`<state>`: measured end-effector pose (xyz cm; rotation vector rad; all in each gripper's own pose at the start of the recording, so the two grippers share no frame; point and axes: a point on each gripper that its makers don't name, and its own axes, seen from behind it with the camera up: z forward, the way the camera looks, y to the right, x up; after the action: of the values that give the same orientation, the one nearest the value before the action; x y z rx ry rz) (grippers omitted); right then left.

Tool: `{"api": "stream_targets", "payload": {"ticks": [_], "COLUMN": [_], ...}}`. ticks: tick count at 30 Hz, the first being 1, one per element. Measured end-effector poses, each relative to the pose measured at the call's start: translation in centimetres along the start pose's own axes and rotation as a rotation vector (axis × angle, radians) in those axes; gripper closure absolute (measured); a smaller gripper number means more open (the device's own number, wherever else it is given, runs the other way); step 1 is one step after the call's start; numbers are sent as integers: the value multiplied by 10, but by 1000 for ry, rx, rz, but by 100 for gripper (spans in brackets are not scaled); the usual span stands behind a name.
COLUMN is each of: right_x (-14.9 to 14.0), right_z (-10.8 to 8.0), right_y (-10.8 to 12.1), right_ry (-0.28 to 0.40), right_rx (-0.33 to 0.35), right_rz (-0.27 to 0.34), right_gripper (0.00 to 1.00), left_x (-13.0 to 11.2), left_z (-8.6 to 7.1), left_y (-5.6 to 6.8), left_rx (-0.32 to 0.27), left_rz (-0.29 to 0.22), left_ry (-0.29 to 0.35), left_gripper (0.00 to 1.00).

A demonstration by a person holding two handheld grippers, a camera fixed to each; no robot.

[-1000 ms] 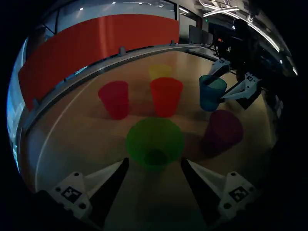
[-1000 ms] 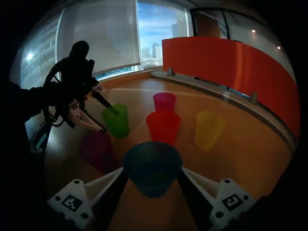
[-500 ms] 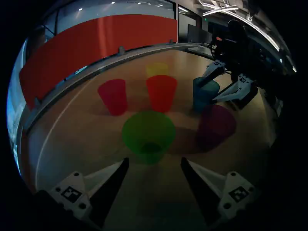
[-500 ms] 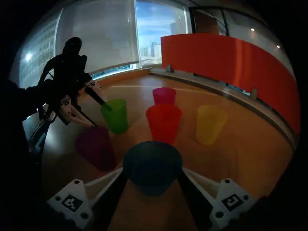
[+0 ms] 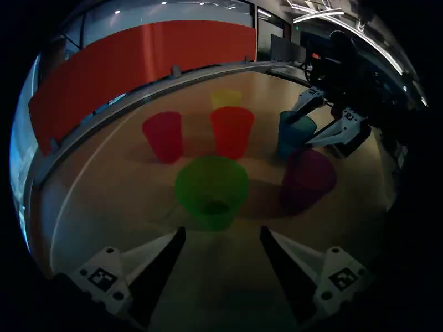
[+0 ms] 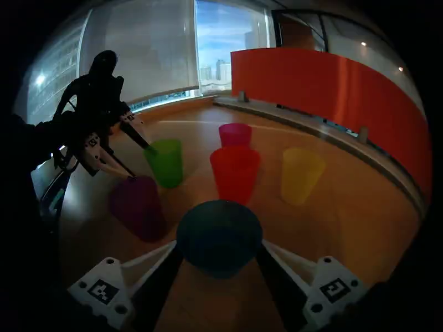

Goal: Pour water

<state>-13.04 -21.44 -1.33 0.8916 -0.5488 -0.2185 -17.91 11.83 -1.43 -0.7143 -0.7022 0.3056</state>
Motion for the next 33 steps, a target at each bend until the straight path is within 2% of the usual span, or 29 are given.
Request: {"api": "stream_targets", "payload": {"ticks": [5,15,27,33], "right_x": [-1,-8,-20,-16], "right_z": [-3,-22,-69,-91], "right_y": [2,3,9,14], "right_ry": [3,13,67,116], "right_rx": [-15,-52,-130,-173], "right_rz": [9,30,94,118], "right_gripper": [1,1,1,1], "left_x": [0,-3,-3,6], "left_z": [-4,-16,-48,-60], "left_y": [-5,-8,-15,-15], "left_rx": [18,55,144,194], "left_rz": [-12,-55,-94,-112], "left_ry": [7,37,102,166], "left_gripper": [0,0,0,0]}}
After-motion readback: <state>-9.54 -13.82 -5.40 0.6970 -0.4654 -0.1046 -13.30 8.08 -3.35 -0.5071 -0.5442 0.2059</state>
